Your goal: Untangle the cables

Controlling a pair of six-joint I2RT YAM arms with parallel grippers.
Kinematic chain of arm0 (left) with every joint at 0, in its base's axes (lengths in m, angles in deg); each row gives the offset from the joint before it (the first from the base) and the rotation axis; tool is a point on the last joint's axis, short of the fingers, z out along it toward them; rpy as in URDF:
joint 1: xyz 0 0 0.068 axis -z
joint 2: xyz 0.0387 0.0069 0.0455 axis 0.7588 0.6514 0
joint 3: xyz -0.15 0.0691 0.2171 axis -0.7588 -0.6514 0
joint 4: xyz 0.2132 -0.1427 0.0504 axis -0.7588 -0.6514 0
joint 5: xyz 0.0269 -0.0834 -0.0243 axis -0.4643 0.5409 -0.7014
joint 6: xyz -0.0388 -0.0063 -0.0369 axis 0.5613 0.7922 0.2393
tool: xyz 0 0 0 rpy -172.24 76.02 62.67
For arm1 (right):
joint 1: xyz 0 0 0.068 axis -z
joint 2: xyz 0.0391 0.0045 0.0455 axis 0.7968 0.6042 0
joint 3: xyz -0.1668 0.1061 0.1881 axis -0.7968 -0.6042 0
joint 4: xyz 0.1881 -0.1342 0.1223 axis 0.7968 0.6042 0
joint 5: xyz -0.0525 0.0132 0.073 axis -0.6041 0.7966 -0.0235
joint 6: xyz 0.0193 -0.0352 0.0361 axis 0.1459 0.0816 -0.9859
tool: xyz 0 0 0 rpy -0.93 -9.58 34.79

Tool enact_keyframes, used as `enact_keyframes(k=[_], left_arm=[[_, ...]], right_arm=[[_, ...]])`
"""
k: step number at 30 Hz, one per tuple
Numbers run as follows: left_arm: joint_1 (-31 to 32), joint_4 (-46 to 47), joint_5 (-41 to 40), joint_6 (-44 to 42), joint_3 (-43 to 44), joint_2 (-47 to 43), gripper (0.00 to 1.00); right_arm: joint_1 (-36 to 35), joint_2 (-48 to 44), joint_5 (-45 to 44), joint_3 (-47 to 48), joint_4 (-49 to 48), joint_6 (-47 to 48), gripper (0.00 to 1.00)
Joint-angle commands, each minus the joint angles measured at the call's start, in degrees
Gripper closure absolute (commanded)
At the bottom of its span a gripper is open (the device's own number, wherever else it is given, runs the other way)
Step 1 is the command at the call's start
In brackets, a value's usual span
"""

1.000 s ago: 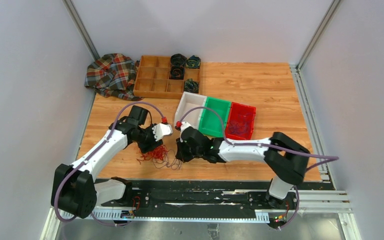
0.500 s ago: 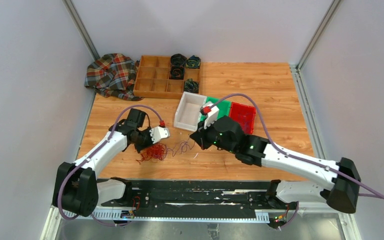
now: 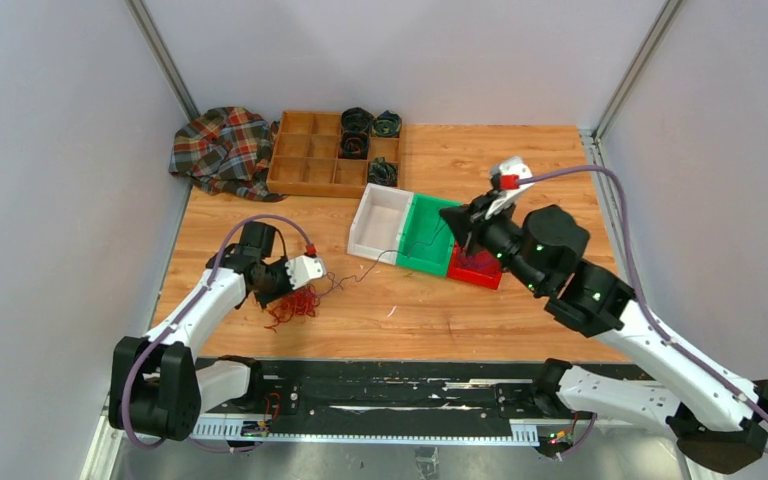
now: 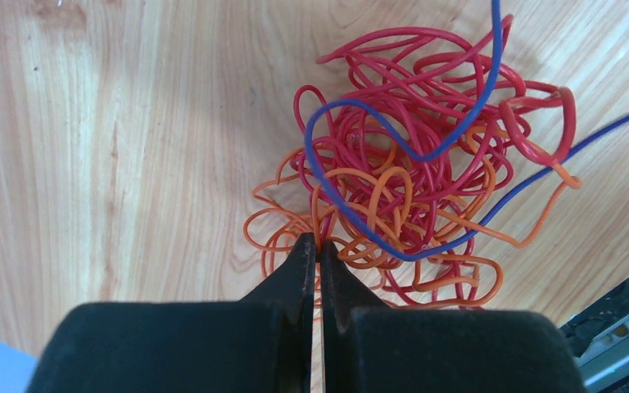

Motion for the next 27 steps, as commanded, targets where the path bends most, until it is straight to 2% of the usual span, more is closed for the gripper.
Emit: enact_keyframes(k=[1, 11, 19, 24, 27], left_arm=[[-1.4, -1.1, -2.5, -2.8, -0.6, -1.6, 0.99], [-1.6, 3.0, -9.5, -7.0, -4.1, -2.3, 0.99], [-2.4, 5.3, -11.1, -8.7, -5.4, -2.8, 0.99], [-3.3, 10.1, -14.7, -11.3, -7.8, -2.2, 0.99], [-4.4, 10.8, -14.3, -10.1, -6.8, -1.5, 0.99]], right_arm=[[3.2, -2.3, -5.1, 8.2, 2.5, 5.8, 0.99], [5.5, -0.4, -17.4, 25.5, 2.6, 17.7, 0.99], [7.6, 3.2, -26.0, 32.8, 0.6, 27.2, 0.99], [8.9, 4.3, -28.4, 40.2, -2.1, 29.7, 0.99], [8.8, 6.0, -29.6, 44.3, -2.1, 31.5, 0.99]])
